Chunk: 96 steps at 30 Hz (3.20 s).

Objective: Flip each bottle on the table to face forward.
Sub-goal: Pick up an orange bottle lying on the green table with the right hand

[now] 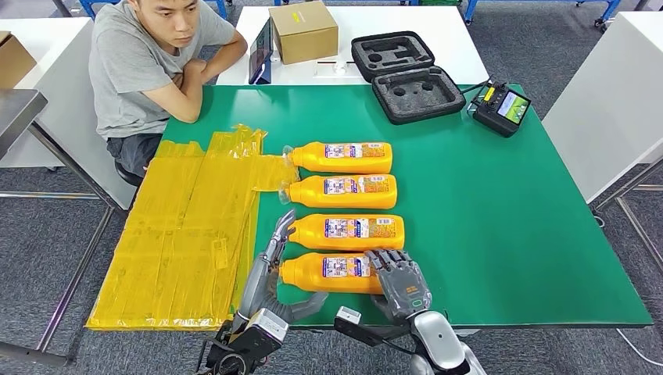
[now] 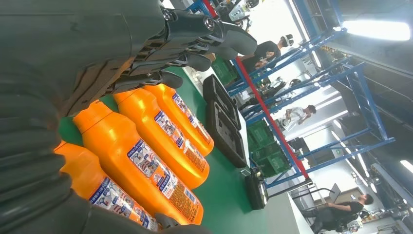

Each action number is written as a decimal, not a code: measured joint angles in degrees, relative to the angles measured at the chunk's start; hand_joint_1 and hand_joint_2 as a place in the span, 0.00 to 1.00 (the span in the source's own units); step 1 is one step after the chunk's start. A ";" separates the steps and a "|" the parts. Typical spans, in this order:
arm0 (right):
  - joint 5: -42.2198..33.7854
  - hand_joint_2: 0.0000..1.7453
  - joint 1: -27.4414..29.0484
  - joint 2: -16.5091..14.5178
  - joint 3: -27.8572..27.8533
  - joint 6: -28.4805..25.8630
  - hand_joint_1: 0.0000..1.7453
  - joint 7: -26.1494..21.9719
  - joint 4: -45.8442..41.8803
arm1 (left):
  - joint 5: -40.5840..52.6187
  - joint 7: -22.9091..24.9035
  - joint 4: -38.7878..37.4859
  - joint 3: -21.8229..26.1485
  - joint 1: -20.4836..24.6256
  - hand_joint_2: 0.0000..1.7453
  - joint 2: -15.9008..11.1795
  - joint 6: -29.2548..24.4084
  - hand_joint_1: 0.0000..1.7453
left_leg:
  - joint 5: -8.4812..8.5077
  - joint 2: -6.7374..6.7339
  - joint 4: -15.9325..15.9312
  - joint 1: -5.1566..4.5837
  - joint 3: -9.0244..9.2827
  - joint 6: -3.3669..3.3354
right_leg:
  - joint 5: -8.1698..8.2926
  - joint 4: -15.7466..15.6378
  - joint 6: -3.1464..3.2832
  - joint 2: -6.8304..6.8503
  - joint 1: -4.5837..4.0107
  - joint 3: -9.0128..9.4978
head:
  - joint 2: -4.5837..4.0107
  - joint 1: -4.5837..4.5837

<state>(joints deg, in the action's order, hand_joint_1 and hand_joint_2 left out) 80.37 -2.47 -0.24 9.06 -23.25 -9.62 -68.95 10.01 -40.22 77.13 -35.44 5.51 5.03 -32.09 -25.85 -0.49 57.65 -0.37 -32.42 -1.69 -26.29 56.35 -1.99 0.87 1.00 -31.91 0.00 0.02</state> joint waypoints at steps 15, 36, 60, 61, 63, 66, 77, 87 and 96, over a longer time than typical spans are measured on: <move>-23.81 1.00 1.43 -0.11 -1.73 8.15 1.00 -14.35 -1.22 | 0.17 0.00 0.02 -0.32 1.02 1.00 0.20 1.58 0.00 | 0.00 0.00 0.00 0.00 0.02 0.00 | 0.00 0.00 0.00 0.00 0.00 0.00 | 0.00 0.00; -38.66 1.00 3.01 -0.51 -3.62 16.24 1.00 -21.81 -2.60 | 7.15 -0.02 12.33 1.11 -0.47 1.00 0.22 -7.88 0.00 | 0.00 0.01 0.00 0.00 -0.04 0.00 | 0.00 0.01 0.00 0.01 0.00 0.00 | 0.00 0.00; -37.71 1.00 1.91 -2.56 -7.12 7.83 1.00 -22.22 0.03 | 11.59 1.04 23.79 -0.35 -2.05 1.00 0.35 -7.52 0.00 | 0.00 0.02 0.00 -0.01 -0.05 0.00 | 0.00 0.00 0.00 0.02 0.01 -0.03 | 0.00 0.01; -38.48 1.00 2.09 -2.72 -7.48 7.52 1.00 -22.81 -0.16 | 10.23 1.11 23.43 -0.31 -2.11 1.00 0.35 -7.49 0.00 | 0.00 0.02 0.00 -0.01 -0.05 0.00 | 0.00 0.00 0.00 0.02 0.01 -0.03 | 0.00 0.00; -39.89 1.00 2.69 -3.05 -8.20 7.08 1.00 -23.83 -0.99 | 6.24 0.91 21.91 -0.24 -2.11 1.00 0.35 -7.56 0.00 | 0.00 0.02 0.00 -0.01 -0.06 0.00 | 0.00 0.00 0.00 0.02 0.01 -0.04 | 0.00 0.01; -41.78 1.00 3.96 -3.52 -9.04 6.76 1.00 -24.89 -3.11 | 0.64 0.99 18.78 0.15 -2.06 1.00 0.47 -6.46 0.00 | 0.00 0.02 0.00 -0.01 -0.06 0.00 | 0.00 0.00 0.00 0.01 0.01 -0.05 | 0.00 0.01; -47.19 1.00 5.96 -4.51 -11.16 7.51 1.00 -26.51 -7.97 | -7.88 0.35 9.35 7.21 -4.50 1.00 3.78 -4.15 0.00 | -0.01 0.01 0.00 -0.02 -0.09 -0.01 | 0.00 0.00 0.00 0.01 0.02 -0.07 | 0.00 0.00; -49.56 1.00 6.09 -4.95 -11.85 5.69 1.00 -27.31 -8.37 | -7.23 0.09 9.48 9.64 -5.61 1.00 4.91 -4.85 0.00 | -0.01 0.01 0.00 -0.02 -0.10 0.00 | 0.00 0.00 0.00 0.02 0.01 -0.06 | 0.00 0.00; -49.96 1.00 6.09 -5.16 -12.01 4.96 1.00 -27.69 -8.57 | -9.66 0.09 8.73 10.14 -5.62 1.00 5.57 -0.56 0.00 | 0.00 0.02 0.00 -0.02 -0.10 0.00 | 0.00 0.00 0.00 0.02 0.02 -0.06 | 0.00 0.02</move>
<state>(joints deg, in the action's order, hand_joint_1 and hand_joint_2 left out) 30.40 3.62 -5.40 -2.95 -18.29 -37.31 -77.53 0.35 -40.13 85.87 -25.29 -0.12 10.60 -32.64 -25.85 -0.47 57.66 -0.39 -32.52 -1.70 -26.29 56.35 -1.99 0.89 1.02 -31.97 0.00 0.04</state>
